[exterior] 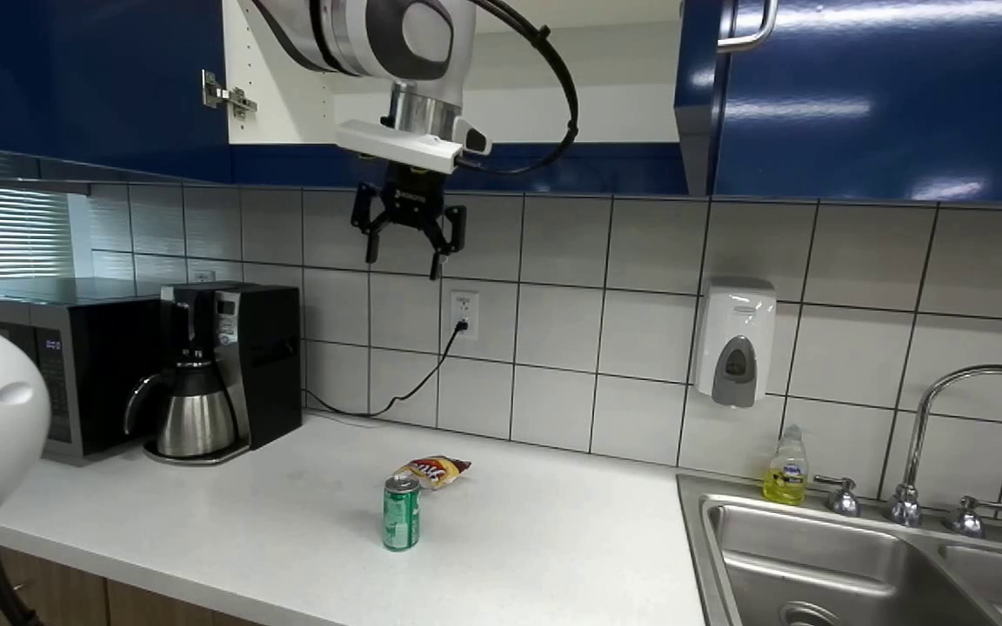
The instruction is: Put the soda can into the cupboard
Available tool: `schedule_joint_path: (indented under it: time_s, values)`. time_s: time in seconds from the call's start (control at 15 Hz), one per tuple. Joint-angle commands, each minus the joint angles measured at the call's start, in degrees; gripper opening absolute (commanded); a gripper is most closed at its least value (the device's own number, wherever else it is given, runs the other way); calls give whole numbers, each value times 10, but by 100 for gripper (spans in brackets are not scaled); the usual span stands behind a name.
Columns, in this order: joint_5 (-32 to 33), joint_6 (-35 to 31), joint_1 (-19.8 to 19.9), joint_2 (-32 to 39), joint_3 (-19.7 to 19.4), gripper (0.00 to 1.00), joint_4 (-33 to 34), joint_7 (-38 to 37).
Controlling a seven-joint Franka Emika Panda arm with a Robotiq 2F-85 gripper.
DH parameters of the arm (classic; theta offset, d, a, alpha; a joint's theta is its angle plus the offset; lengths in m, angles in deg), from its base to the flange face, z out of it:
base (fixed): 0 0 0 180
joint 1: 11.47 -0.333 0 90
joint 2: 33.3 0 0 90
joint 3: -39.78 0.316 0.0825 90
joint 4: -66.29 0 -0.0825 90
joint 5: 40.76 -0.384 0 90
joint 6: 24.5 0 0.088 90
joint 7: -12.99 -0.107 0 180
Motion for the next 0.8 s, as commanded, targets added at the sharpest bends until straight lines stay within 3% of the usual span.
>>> schedule_joint_path:
  time_s: [0.0, 0.73]
  values:
    - [-11, -32, 22, 54, -4, 100, 18, 35]
    - [0, -52, 47, 141, 10, 100, 14, 94]
